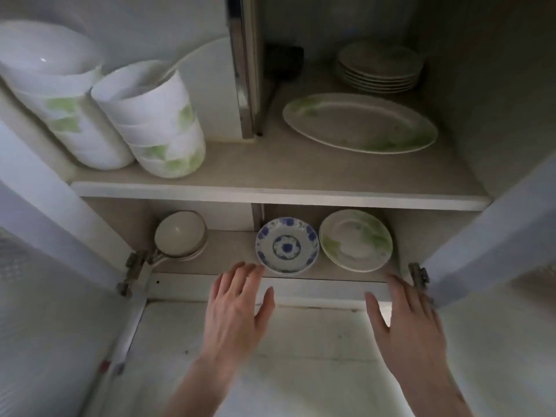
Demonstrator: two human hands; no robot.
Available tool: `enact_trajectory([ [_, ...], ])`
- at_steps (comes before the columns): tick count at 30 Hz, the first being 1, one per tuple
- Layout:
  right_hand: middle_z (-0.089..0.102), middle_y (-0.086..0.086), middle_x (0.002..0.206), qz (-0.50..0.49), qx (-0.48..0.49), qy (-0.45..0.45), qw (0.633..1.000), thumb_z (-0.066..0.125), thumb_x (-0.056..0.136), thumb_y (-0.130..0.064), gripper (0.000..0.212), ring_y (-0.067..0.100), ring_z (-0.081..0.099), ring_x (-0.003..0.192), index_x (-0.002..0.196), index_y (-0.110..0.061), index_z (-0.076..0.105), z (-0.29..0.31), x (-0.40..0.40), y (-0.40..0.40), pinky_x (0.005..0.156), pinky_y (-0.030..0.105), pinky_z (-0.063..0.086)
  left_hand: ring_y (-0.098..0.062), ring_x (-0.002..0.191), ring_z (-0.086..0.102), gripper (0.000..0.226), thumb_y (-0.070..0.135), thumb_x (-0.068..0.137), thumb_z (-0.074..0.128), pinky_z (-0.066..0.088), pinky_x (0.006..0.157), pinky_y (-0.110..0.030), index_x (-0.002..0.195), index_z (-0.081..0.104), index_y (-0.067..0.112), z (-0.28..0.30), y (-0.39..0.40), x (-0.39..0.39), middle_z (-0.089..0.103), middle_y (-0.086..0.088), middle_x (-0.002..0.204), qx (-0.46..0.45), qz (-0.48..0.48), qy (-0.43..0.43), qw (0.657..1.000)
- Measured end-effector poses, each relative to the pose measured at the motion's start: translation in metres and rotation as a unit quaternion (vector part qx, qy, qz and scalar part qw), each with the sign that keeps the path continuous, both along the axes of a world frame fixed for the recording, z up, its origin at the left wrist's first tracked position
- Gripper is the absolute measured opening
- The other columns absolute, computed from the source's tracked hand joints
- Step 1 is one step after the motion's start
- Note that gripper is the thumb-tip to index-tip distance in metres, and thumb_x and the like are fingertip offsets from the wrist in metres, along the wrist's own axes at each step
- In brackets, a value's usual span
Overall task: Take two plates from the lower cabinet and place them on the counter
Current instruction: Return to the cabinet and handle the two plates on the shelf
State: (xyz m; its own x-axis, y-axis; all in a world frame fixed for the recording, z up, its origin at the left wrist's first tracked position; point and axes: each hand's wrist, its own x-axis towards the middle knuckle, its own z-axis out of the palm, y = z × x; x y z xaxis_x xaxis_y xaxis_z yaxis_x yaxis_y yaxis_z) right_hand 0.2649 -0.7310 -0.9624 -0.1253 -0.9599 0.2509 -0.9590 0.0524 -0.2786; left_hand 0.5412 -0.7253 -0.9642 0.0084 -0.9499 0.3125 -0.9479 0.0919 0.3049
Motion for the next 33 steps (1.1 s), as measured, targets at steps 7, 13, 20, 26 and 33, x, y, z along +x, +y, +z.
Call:
enact_trajectory([
  [7, 0.071, 0.013, 0.121, -0.006, -0.04, -0.002, 0.999, 0.045, 0.094, -0.05, 0.055, 0.042, 0.068, 0.1, 0.127, -0.009, 0.064, -0.065, -0.009, -0.027, 0.083, 0.05, 0.055, -0.021, 0.112, 0.063, 0.035, 0.039, 0.098, 0.052, 0.052, 0.095, -0.037, 0.121, 0.065, 0.017, -0.061, -0.037, 0.002, 0.068, 0.0, 0.12, -0.015, -0.007, -0.012, 1.0],
  [13, 0.068, 0.013, 0.125, -0.03, 0.028, -0.11, 0.993, 0.06, 0.096, -0.041, 0.048, 0.04, 0.068, 0.103, 0.131, -0.008, 0.063, -0.099, -0.01, -0.065, 0.08, 0.046, 0.055, -0.02, 0.093, 0.064, 0.035, 0.043, 0.097, 0.044, 0.054, 0.081, -0.036, 0.11, 0.067, 0.02, -0.094, -0.066, -0.003, 0.07, 0.001, 0.101, 0.034, 0.05, 0.001, 0.998],
  [20, 0.071, 0.011, 0.072, -0.199, 0.149, -0.39, 0.886, 0.043, 0.101, -0.059, 0.062, 0.037, 0.071, 0.078, 0.077, -0.005, 0.063, -0.122, -0.02, -0.126, 0.074, 0.044, 0.053, -0.018, 0.076, 0.064, 0.046, 0.054, 0.104, 0.04, 0.044, 0.058, -0.027, 0.094, 0.067, 0.018, -0.107, -0.101, -0.015, 0.069, 0.0, 0.084, 0.213, 0.187, 0.133, 0.95],
  [26, 0.069, 0.012, 0.073, -0.273, 0.206, -0.499, 0.796, 0.054, 0.099, -0.058, 0.057, 0.02, 0.065, 0.053, 0.082, -0.003, 0.061, -0.133, -0.025, -0.151, 0.04, 0.02, 0.033, -0.012, 0.06, 0.06, 0.052, 0.06, 0.099, 0.047, 0.037, 0.048, -0.023, 0.08, 0.069, 0.016, -0.127, -0.123, -0.018, 0.061, 0.005, 0.063, 0.267, 0.223, 0.236, 0.907],
  [33, 0.057, 0.007, 0.067, -0.271, 0.18, -0.51, 0.796, 0.07, 0.095, -0.042, 0.044, 0.02, 0.058, 0.056, 0.073, -0.006, 0.057, -0.14, -0.022, -0.158, 0.055, 0.029, 0.044, -0.02, 0.062, 0.069, 0.05, 0.06, 0.095, 0.057, 0.046, 0.052, -0.024, 0.075, 0.071, 0.016, -0.141, -0.13, -0.02, 0.065, 0.001, 0.061, 0.278, 0.232, 0.268, 0.893],
])
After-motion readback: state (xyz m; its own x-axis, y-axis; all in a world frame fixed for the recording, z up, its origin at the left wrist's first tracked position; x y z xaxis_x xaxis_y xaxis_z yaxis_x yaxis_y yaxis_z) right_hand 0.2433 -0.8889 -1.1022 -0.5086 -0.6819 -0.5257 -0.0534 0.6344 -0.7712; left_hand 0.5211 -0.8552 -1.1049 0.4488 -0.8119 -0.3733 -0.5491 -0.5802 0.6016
